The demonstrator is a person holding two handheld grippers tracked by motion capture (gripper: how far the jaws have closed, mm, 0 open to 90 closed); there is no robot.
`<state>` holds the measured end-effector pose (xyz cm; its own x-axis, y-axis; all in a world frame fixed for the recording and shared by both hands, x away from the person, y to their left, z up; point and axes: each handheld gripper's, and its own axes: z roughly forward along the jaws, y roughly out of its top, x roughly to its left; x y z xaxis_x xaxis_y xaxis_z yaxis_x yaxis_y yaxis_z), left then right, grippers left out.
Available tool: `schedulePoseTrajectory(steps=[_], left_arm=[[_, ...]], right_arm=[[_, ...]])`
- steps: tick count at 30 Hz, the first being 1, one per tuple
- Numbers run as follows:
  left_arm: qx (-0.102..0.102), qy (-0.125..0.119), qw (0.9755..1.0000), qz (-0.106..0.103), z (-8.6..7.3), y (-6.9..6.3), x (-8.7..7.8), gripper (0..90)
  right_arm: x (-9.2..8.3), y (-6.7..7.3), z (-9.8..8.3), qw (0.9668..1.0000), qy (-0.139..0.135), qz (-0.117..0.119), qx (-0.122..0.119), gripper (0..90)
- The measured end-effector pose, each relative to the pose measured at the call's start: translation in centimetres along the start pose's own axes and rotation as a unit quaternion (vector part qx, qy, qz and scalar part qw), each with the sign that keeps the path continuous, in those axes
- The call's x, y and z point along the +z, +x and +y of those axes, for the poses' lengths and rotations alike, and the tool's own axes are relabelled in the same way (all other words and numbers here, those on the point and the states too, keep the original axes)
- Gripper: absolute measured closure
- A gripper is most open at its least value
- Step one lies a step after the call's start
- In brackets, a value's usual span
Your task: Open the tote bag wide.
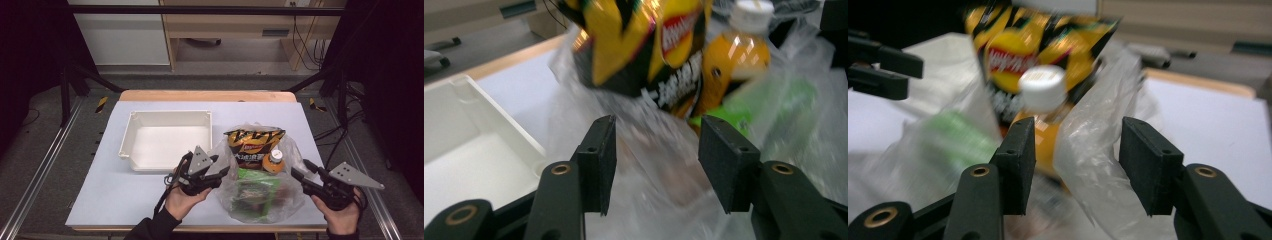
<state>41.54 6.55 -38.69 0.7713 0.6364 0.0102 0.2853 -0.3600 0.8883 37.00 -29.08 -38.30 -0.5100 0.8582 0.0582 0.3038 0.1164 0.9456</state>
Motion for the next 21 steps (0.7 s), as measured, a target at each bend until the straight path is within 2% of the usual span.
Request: schedulePoseTrajectory(steps=[2, 4, 5, 7, 9, 12, 15, 16, 17, 18, 19, 20, 21], left_arm=[[0.001, 0.006, 1.0, -0.003, -0.5, -0.2, 0.2, 50.3], [0.002, 0.02, 0.9997, -0.01, -1.8, -0.4, 0.9, 51.6], [-0.002, 0.03, 0.9993, -0.021, -2.9, -0.5, 1.4, 52.2], [-0.002, 0.03, 0.9991, -0.029, -3.4, -0.5, 1.6, 52.5], [-0.003, 0.022, 0.9986, -0.048, -4.7, -0.6, 1.6, 52.6], [0.002, 0.031, 0.9979, -0.056, -5.0, -0.8, 1.6, 51.8], [0.001, 0.028, 0.9973, -0.068, -5.4, -1.3, 1.4, 48.2], [0.003, 0.03, 0.9974, -0.066, -5.5, -1.4, 1.5, 48.2], [0.005, 0.033, 0.9974, -0.064, -5.6, -1.6, 1.7, 48.2], [0.01, 0.042, 0.9972, -0.061, -5.8, -1.8, 2.0, 50.7], [0.01, 0.042, 0.9972, -0.061, -5.8, -1.8, 2.0, 54.3], [0.01, 0.05, 0.997, -0.058, -5.9, -1.9, 2.2, 60.0], [0.01, 0.06, 0.9965, -0.057, -6.0, -2.0, 2.3, 65.9]], right_arm=[[0.1, 0.4, -0.4, 0.9999, 0.011, 0.005, -0.003, 48.6], [0.5, 0.9, -1.4, 0.9994, 0.029, 0.016, -0.007, 46.7], [0.8, 1.1, -2.0, 0.999, 0.038, 0.02, -0.006, 44.4], [0.9, 1.1, -2.4, 0.9989, 0.041, 0.022, -0.003, 43.6], [0.9, 1.0, -3.2, 0.9985, 0.044, 0.033, 0.008, 40.8], [0.8, 1.1, -3.5, 0.9984, 0.045, 0.034, 0.01, 39.4], [0.9, 1.4, -4.3, 0.9976, 0.056, 0.038, 0.011, 38.4], [0.9, 1.4, -4.3, 0.9976, 0.056, 0.038, 0.011, 38.4], [1.0, 1.4, -4.5, 0.9972, 0.063, 0.039, 0.012, 39.6], [1.1, 1.4, -4.9, 0.9967, 0.071, 0.039, 0.008, 46.7], [1.1, 1.4, -4.9, 0.9967, 0.071, 0.039, 0.008, 46.7], [1.0, 1.4, -5.0, 0.9962, 0.076, 0.042, 0.009, 56.7], [1.0, 1.4, -5.1, 0.9959, 0.078, 0.043, 0.01, 62.8]])
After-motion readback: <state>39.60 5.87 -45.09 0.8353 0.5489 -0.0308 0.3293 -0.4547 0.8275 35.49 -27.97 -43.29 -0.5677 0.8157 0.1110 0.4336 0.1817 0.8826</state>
